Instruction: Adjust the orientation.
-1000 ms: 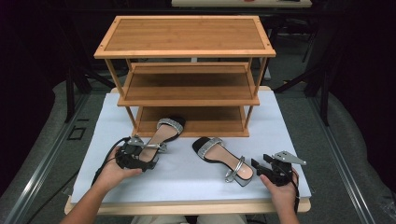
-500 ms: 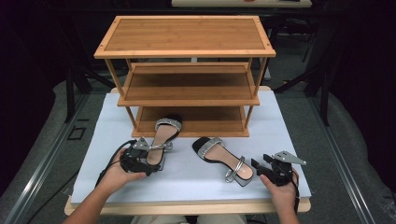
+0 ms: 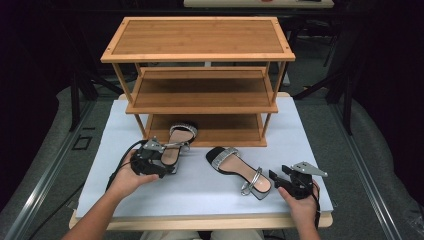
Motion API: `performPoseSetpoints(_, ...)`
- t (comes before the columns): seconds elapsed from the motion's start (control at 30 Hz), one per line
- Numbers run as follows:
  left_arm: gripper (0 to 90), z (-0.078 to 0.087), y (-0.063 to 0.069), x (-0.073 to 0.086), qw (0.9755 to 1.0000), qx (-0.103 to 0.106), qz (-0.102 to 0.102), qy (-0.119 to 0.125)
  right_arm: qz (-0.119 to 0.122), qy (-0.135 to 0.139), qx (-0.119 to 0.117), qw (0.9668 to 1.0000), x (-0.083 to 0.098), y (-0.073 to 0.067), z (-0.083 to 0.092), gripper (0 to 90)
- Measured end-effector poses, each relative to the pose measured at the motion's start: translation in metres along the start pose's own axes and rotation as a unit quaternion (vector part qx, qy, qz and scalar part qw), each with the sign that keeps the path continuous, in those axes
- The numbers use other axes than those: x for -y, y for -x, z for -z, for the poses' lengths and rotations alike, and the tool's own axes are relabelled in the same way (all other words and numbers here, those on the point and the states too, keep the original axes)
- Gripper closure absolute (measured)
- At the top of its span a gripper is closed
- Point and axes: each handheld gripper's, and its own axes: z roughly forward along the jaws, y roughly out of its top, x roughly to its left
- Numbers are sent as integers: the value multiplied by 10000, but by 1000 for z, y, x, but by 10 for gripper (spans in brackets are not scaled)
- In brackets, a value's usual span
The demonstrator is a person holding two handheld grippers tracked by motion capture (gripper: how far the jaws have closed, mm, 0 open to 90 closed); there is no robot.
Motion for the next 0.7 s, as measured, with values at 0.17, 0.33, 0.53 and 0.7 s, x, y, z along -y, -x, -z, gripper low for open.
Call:
performPoseSetpoints(0.17,338,-19,-2,-21,9998,-134,120,-60,-51,98,-57,9999,1,1,-1,406)
performPoseSetpoints(0.33,339,-34,-4,-35,9992,-241,305,-53,-43,98,-66,9999,1,1,-1,406)
performPoseSetpoints(0.53,339,-46,-4,-49,9982,-415,420,-65,-64,41,-74,9999,0,2,1,406)
performPoseSetpoints(0.7,339,-57,-8,-61,9972,-525,528,-74,-90,122,-111,9998,1,2,0,406)
